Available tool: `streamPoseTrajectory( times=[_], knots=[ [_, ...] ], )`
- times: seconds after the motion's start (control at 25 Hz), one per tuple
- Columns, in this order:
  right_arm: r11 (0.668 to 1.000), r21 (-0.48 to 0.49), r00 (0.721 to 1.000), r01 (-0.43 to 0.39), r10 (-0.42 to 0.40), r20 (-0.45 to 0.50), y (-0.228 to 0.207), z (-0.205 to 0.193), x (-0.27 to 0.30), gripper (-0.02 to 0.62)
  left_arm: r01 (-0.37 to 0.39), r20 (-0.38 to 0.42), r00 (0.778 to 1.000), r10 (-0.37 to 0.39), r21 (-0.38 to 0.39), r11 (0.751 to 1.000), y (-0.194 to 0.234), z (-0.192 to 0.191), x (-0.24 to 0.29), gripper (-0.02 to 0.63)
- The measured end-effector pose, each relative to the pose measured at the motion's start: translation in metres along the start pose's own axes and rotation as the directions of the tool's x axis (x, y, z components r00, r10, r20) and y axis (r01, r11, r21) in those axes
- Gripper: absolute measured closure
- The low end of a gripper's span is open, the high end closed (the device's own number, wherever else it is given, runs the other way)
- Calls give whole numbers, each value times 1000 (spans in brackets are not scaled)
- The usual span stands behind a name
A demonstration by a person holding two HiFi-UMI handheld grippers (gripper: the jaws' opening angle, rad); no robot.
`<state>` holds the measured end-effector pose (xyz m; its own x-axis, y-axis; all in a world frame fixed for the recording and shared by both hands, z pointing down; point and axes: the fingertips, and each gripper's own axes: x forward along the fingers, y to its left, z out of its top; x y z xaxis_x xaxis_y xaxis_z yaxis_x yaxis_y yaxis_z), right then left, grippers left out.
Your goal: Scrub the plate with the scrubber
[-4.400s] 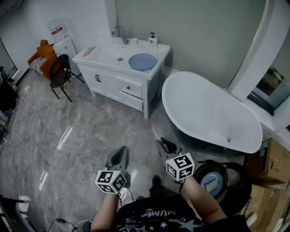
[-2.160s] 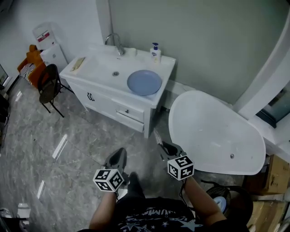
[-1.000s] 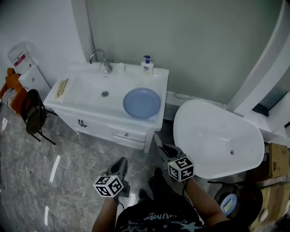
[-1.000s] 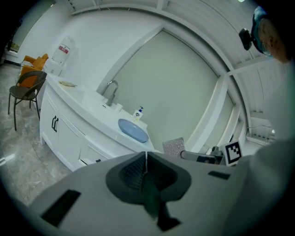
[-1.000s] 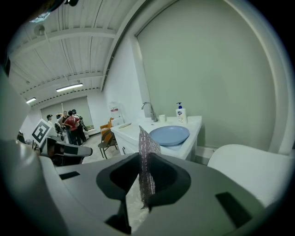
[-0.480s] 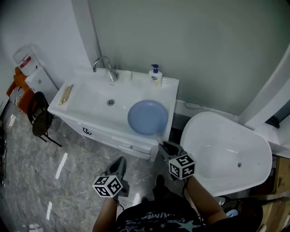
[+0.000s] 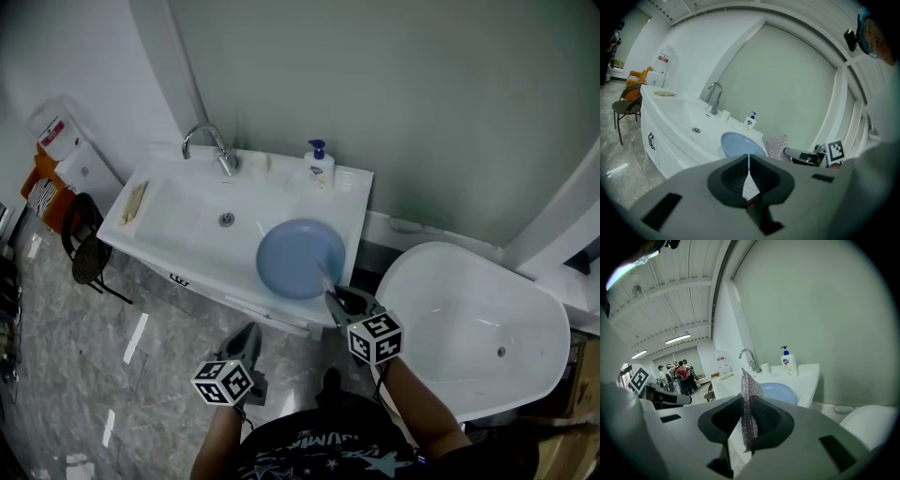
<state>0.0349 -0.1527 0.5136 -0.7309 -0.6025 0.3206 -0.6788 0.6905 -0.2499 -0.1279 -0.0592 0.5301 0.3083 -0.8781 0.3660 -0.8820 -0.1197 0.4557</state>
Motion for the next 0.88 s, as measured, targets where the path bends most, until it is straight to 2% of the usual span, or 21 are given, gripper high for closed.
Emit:
streamPoseTrajectory(
  times=[0.2,0.4,0.88],
  knots=[
    [999,15,999,-52,52,13,-15,9,8,517,-21,17,1000,20,12,1000,-12,14,18,583],
    [993,32,994,-110,109,25,-24,13,15,517,-58,15,998,57,14,998,-18,11,25,583],
    [990,34,991,-136,135,25,-26,18,21,517,-88,22,996,88,8,996,-9,21,35,583]
  ],
)
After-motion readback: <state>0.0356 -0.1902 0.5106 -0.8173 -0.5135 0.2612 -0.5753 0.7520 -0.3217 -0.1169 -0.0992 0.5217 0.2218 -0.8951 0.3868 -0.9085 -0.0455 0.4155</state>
